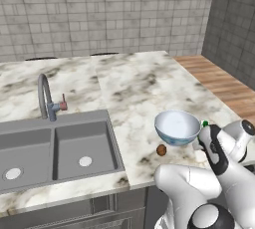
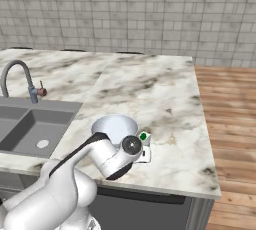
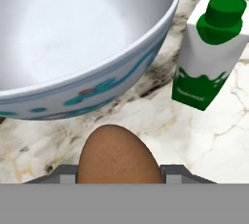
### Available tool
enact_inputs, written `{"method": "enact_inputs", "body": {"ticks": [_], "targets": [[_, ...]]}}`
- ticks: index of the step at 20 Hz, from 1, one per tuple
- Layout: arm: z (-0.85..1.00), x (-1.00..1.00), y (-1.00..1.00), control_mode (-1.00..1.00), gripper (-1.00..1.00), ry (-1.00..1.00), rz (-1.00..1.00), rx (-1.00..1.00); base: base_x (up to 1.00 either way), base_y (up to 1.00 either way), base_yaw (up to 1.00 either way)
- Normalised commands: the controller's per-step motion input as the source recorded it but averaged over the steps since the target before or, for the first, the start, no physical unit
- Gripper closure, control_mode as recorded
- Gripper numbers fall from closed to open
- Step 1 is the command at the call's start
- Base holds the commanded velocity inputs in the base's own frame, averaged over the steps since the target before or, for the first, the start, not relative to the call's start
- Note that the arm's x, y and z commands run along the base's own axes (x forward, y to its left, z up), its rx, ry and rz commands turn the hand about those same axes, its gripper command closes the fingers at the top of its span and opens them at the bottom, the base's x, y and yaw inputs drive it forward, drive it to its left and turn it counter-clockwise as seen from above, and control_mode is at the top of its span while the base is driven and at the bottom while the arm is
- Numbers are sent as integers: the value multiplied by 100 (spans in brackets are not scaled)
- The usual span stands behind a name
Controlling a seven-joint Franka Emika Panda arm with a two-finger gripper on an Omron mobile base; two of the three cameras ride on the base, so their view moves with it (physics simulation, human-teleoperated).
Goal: Gather the eggs and milk located in the vicinity of the sink area and place them right next to the bowl.
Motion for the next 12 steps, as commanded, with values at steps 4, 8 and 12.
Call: {"method": "enact_inputs", "body": {"ticks": [4,8,12], "targets": [[-2,11,0,-100,100,-4,4,0,0,0,0],[-7,3,1,-100,100,-2,3,0,0,0,0],[-3,0,0,-100,100,0,1,0,0,0,0]]}}
